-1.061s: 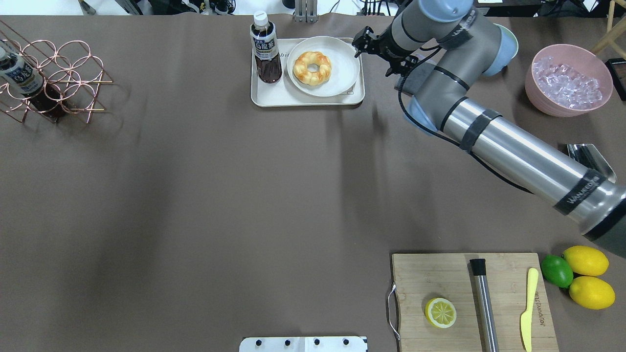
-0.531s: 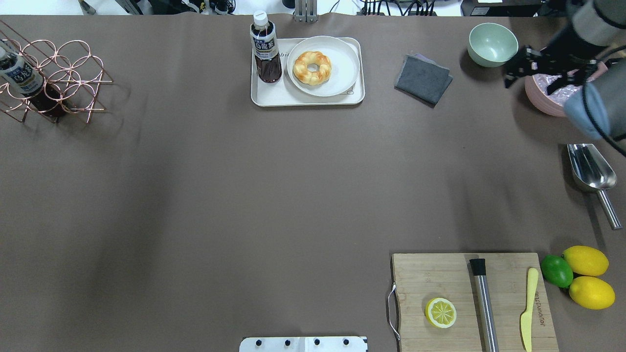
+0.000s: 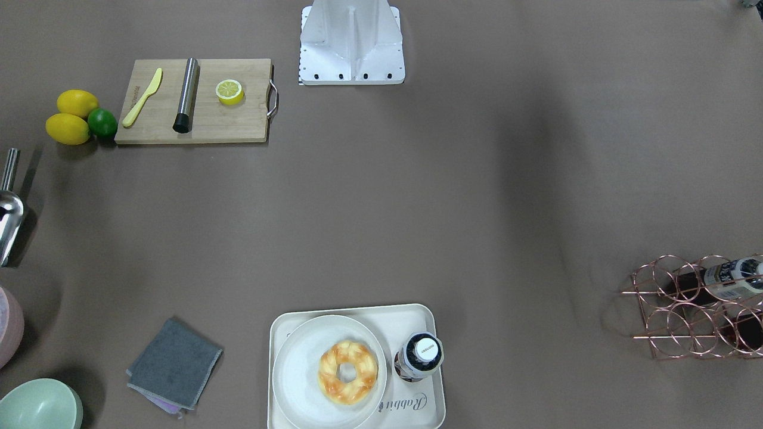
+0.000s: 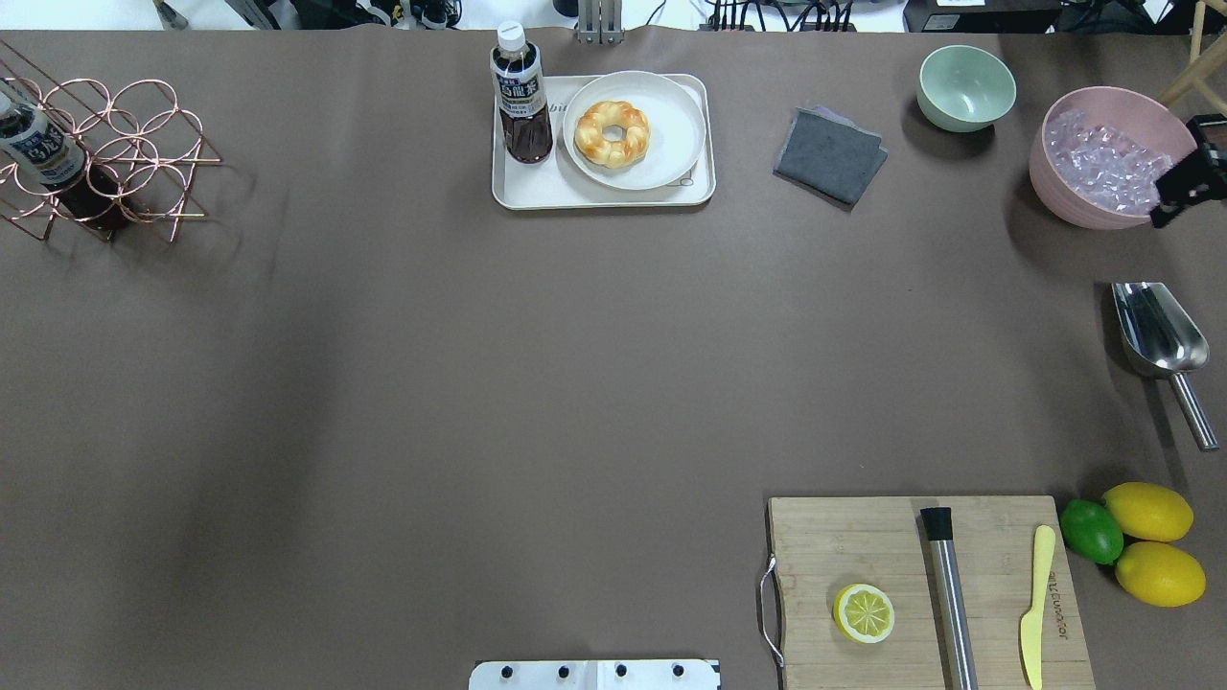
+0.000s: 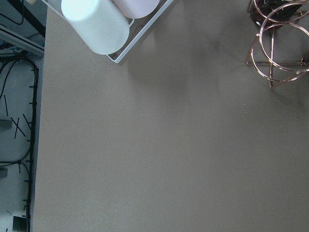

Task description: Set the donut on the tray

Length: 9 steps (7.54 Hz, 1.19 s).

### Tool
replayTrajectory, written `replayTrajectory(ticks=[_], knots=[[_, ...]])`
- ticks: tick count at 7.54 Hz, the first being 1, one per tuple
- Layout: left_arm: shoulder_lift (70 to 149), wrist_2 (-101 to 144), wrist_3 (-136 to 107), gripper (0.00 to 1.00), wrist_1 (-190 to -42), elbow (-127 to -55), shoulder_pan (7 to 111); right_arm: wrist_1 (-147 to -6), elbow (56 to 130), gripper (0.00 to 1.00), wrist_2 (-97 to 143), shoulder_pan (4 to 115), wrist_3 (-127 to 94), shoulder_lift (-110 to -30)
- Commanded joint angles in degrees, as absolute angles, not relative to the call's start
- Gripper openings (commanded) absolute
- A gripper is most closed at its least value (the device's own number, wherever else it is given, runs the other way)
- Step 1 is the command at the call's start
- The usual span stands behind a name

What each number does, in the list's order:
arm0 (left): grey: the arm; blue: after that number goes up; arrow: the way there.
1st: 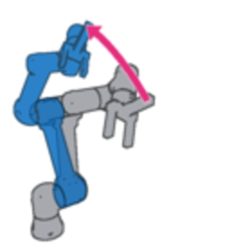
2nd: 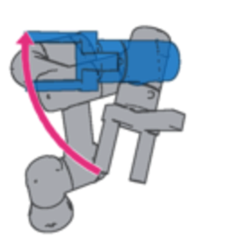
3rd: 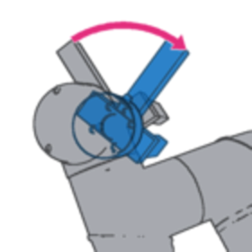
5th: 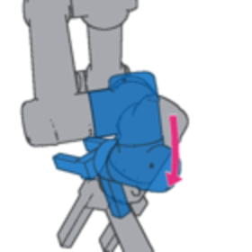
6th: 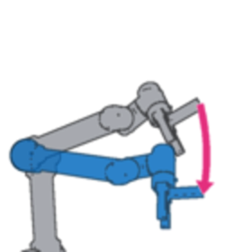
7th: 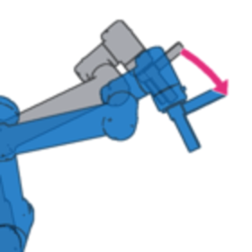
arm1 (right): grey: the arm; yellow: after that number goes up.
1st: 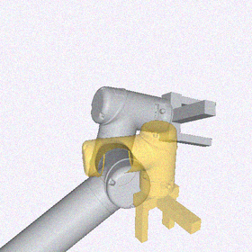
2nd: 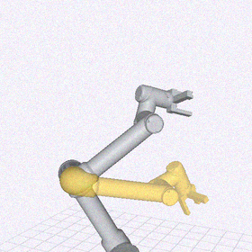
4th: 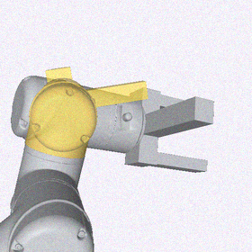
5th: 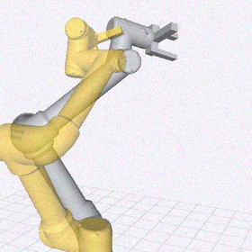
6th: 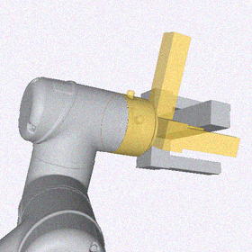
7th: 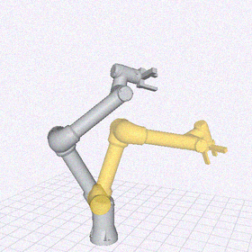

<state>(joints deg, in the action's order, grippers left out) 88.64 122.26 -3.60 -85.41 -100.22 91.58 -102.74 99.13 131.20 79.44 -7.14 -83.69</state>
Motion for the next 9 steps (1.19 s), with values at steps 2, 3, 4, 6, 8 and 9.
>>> replayTrajectory(ticks=[2,3,4,6,8,9], knots=[[88.95,122.26,-3.43,0.98,-85.43,-100.28,91.58,-102.66,94.93,1.00,131.66,86.38,1.93,-87.71],[88.68,122.26,-3.43,0.98,-85.43,-100.46,91.67,-102.57,94.92,1.00,131.57,87.96,4.02,-88.50],[88.68,122.26,-3.51,0.98,-85.43,-100.46,91.58,-102.57,94.92,1.00,131.57,89.11,5.70,-89.03],[88.77,122.26,-3.52,0.98,-85.52,-100.46,91.58,-102.66,95.10,1.00,131.66,89.91,5.80,-89.21],[88.94,122.34,-3.52,0.98,-85.43,-100.63,91.58,-102.66,95.27,1.00,131.57,90.26,5.80,-89.12],[89.21,122.34,-3.60,0.98,-85.43,-100.55,91.58,-102.66,95.10,1.00,131.66,90.26,5.80,-89.03]])
